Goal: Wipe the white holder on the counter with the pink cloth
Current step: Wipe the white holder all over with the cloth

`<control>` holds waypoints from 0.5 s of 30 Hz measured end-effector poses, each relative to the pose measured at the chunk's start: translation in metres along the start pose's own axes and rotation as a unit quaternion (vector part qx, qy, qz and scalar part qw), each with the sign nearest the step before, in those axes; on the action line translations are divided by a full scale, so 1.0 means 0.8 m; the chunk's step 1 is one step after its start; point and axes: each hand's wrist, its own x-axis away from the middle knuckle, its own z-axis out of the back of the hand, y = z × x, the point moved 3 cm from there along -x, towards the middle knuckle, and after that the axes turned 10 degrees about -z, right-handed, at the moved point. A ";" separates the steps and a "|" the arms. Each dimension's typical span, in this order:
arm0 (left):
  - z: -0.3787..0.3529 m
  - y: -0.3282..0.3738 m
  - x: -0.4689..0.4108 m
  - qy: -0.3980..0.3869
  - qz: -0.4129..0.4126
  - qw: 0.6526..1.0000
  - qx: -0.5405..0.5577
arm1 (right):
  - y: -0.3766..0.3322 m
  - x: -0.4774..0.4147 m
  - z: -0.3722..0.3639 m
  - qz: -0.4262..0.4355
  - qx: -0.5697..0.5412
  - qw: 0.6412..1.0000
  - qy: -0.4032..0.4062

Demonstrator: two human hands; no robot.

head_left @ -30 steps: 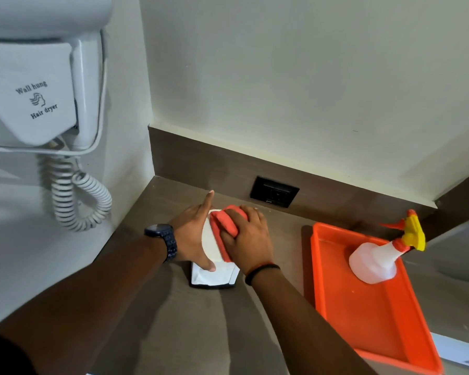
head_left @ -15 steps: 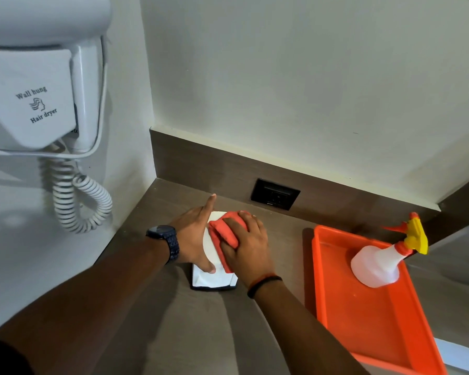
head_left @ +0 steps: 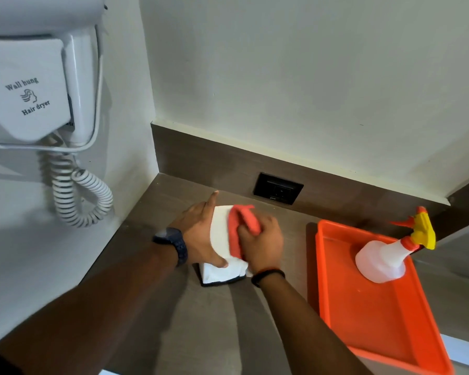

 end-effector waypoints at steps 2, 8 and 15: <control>-0.017 0.024 0.004 0.078 0.085 0.993 -0.010 | 0.021 -0.014 0.022 -0.204 -0.235 0.946 0.091; 0.000 0.052 -0.056 -0.128 -0.168 0.966 -0.148 | 0.059 -0.018 0.075 -0.284 -0.458 0.826 0.165; 0.012 0.049 -0.071 -0.119 -0.062 0.978 -0.159 | 0.071 -0.008 0.093 -0.279 -0.457 0.833 0.143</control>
